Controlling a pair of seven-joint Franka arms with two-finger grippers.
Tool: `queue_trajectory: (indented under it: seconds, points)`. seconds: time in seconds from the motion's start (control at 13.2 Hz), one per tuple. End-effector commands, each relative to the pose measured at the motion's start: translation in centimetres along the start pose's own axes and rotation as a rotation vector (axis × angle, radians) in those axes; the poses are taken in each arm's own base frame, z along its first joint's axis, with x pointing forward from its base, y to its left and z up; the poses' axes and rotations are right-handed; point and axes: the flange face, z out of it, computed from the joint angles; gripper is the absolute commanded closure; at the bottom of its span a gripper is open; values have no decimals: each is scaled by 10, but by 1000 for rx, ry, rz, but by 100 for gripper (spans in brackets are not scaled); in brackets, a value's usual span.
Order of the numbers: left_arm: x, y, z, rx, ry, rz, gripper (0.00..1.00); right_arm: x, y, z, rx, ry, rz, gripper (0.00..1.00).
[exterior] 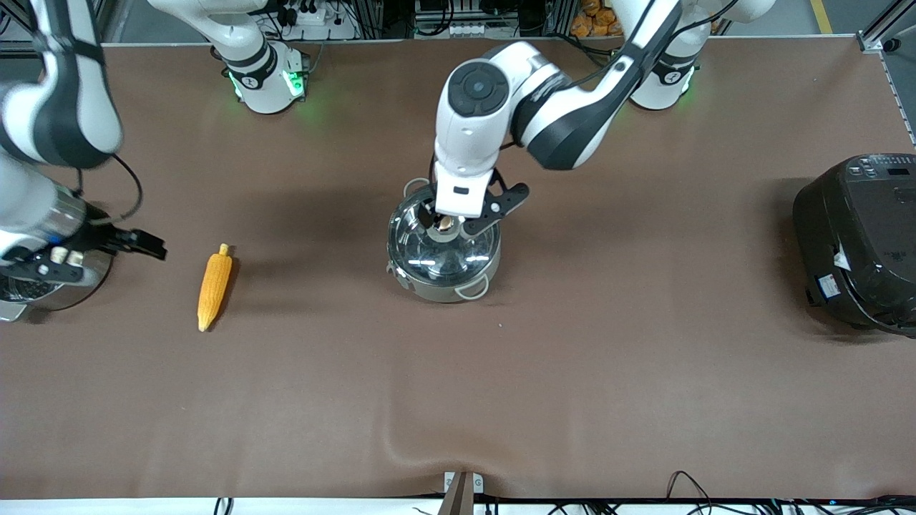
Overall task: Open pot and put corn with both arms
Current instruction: 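Grasp the lid knob with the left gripper while the right gripper reaches the corn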
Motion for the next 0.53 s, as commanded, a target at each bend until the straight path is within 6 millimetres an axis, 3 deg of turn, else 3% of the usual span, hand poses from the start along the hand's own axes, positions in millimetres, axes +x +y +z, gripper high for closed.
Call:
queue_trajectory:
  seconds: [0.0, 0.23, 0.46]
  points:
    - [-4, 13, 21, -5, 26, -42, 0, -10, 3, 53, -5, 20, -10, 0]
    - [-18, 16, 32, -13, 30, -84, 1, -14, -1, 97, -11, 21, -18, 0]
    - [-16, 14, 47, 10, 37, -82, 13, -6, -1, 130, -20, 41, -35, 0]
